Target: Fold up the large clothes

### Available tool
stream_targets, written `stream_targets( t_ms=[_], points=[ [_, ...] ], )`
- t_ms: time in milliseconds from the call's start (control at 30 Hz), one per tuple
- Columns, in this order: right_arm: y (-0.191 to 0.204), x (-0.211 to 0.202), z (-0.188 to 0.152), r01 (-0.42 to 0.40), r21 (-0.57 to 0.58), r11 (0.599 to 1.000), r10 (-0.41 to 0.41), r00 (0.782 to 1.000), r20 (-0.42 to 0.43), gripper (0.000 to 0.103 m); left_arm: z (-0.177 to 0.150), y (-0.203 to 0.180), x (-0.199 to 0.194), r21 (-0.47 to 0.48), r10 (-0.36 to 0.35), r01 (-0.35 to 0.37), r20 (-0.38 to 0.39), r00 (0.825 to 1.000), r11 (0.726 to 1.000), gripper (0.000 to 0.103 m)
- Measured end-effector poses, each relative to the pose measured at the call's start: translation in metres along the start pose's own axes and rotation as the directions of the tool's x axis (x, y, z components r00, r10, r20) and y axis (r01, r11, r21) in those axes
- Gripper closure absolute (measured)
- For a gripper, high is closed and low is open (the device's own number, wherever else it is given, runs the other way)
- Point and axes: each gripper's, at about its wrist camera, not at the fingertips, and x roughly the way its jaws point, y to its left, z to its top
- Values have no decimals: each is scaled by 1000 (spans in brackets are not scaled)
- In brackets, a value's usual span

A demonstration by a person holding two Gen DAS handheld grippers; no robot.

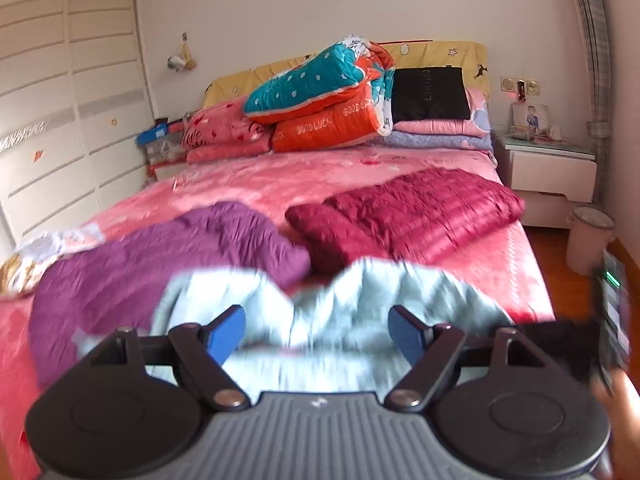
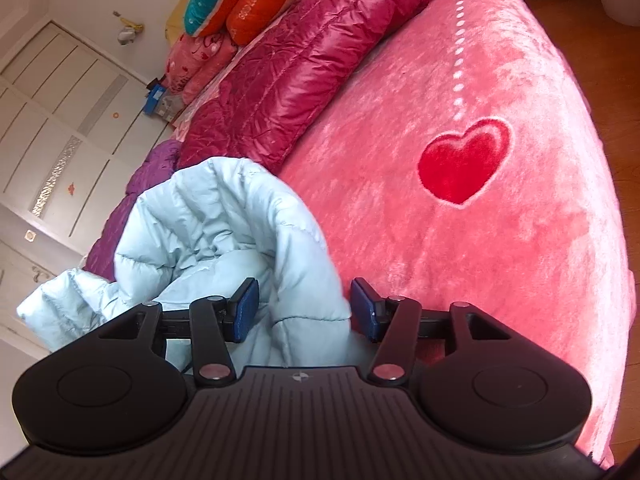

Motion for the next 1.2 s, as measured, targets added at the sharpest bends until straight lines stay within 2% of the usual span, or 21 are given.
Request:
stream_targets(
  t_ms=[67, 167, 300, 433, 533, 567, 700, 800, 867, 900, 967, 1033, 1167, 1200],
  points=[
    [0, -1, -1, -24, -3, 1000, 24, 1000, -12, 16, -21, 0, -30, -29, 2, -3, -28, 1000, 1000, 25],
    [1, 0, -1, -44, -9, 999, 44, 999, -28, 6, -52, -3, -61, -79, -2, -5, -97, 995, 997, 25],
    [5, -1, -4, -60, -33, 998, 58, 997, -49, 4, -87, -12, -81, -119, -60, 37, -192, 980, 992, 25],
    [8, -2, -6, -68, -57, 996, 64, 996, -64, 3, -116, -25, -70, -195, -134, 78, -293, 947, 978, 25],
    [8, -2, -7, -67, -74, 995, 62, 996, -72, 4, -130, -37, -52, -174, -130, 75, -327, 936, 982, 27],
    [9, -2, -8, -62, -80, 995, 56, 996, -75, 4, -134, -39, -46, -166, -122, 68, -342, 932, 984, 32],
    [11, -1, -9, -53, -107, 993, 45, 996, -79, 8, -140, -44, -27, -136, -49, 2, -340, 939, 991, 39],
    [9, -1, -7, -63, -94, 994, 56, 995, -77, 21, -142, -46, -19, -98, 4, -37, -321, 947, 994, 52],
    [8, 1, -6, -76, -89, 993, 68, 994, -83, 39, -141, -46, -18, -108, 16, -52, -303, 953, 993, 66],
    [8, 2, -6, -84, -86, 993, 77, 993, -87, 42, -140, -44, -17, -118, 20, -57, -293, 956, 991, 69],
    [7, 2, -7, -109, -73, 991, 102, 990, -99, 54, -140, -43, -15, -121, 41, -77, -277, 960, 990, 85],
    [3, 4, -6, -150, -26, 988, 146, 982, -118, 60, -139, -40, -15, -133, 55, -91, -254, 966, 987, 94],
    [0, 2, -6, -216, 47, 975, 220, 967, -130, 79, -131, -34, -22, -161, 71, -105, -202, 977, 981, 98],
    [0, 1, -7, -230, 51, 972, 235, 963, -131, 81, -129, -32, -27, -166, 79, -110, -180, 980, 980, 98]
  ],
)
